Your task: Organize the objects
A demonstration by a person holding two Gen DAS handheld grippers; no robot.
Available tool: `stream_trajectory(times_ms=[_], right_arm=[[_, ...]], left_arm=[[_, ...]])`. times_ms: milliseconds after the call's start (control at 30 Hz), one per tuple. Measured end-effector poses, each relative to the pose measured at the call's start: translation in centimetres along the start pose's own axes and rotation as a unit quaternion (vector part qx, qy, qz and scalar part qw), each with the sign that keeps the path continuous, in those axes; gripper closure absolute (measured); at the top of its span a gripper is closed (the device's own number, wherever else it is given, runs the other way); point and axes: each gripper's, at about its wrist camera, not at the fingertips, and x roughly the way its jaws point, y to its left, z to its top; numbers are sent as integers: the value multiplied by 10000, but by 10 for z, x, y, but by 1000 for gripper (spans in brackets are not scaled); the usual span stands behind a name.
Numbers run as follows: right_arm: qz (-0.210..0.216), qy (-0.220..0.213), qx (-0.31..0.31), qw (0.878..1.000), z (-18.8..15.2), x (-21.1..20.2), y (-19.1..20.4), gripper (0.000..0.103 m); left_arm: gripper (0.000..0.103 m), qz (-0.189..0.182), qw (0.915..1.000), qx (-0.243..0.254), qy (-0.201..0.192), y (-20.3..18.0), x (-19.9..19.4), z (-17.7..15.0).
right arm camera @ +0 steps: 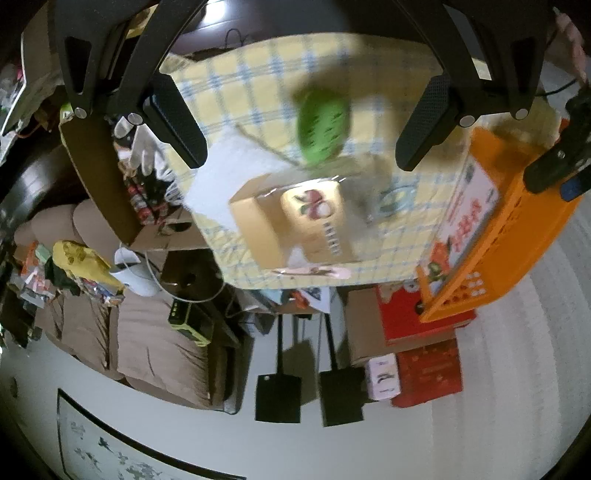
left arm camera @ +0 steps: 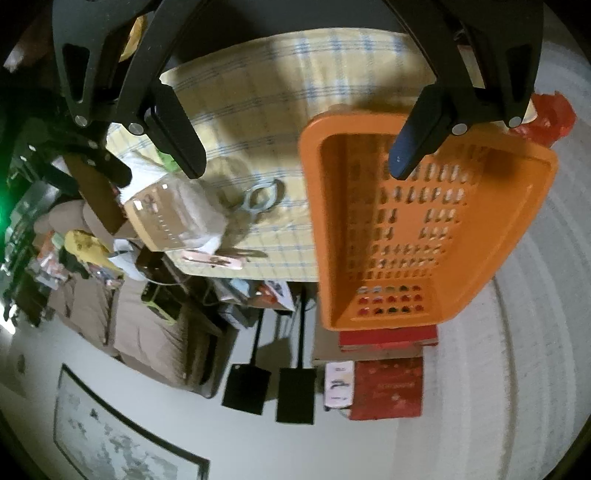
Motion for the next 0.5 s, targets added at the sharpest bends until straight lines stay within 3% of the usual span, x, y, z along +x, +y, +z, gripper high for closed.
stream_trajectory(times_ms=[300, 500], right_arm=[[61, -9, 156, 9999, 25, 19, -38, 1], [277, 232, 413, 9985, 41, 46, -67, 16]], left_arm=[[13, -589, 9981, 104, 145, -38, 26, 19], [17, -866, 9956, 203, 306, -63, 49, 28]])
